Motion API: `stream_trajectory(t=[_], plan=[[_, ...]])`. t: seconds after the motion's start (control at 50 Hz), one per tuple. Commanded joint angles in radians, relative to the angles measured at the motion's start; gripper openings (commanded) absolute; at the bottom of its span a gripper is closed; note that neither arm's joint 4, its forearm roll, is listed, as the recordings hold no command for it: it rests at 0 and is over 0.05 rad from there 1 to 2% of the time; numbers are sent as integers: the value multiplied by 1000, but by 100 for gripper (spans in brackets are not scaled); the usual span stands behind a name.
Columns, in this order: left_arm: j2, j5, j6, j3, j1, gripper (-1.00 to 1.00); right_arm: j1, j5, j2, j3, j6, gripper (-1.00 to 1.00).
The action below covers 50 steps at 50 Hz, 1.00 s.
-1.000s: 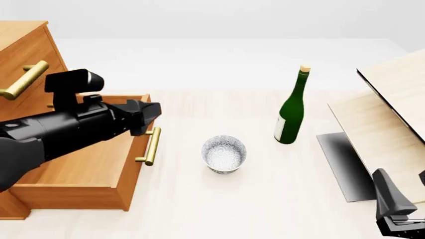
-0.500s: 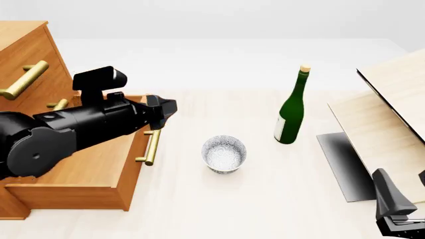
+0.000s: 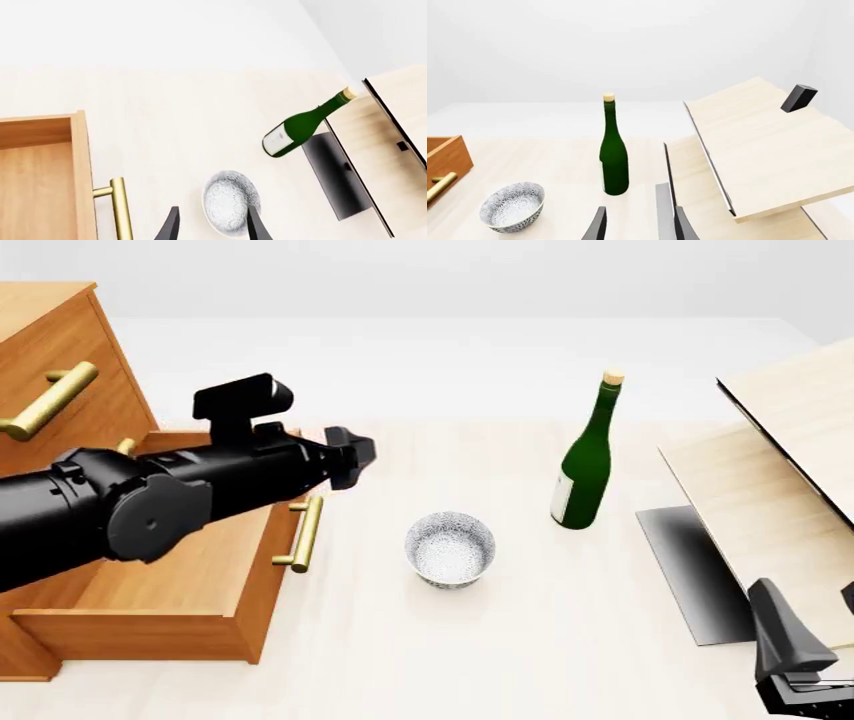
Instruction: Put the bowl in the bottom drawer of the cabinet and close it.
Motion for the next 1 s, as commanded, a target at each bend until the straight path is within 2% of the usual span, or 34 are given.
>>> stream_trajectory(t=[0.02, 1.0], plan=[[71, -27, -8, -25, -1, 100, 0, 0, 0, 0, 0, 100], [289, -119, -56, -73, -43, 100, 0, 0, 0, 0, 0, 100]])
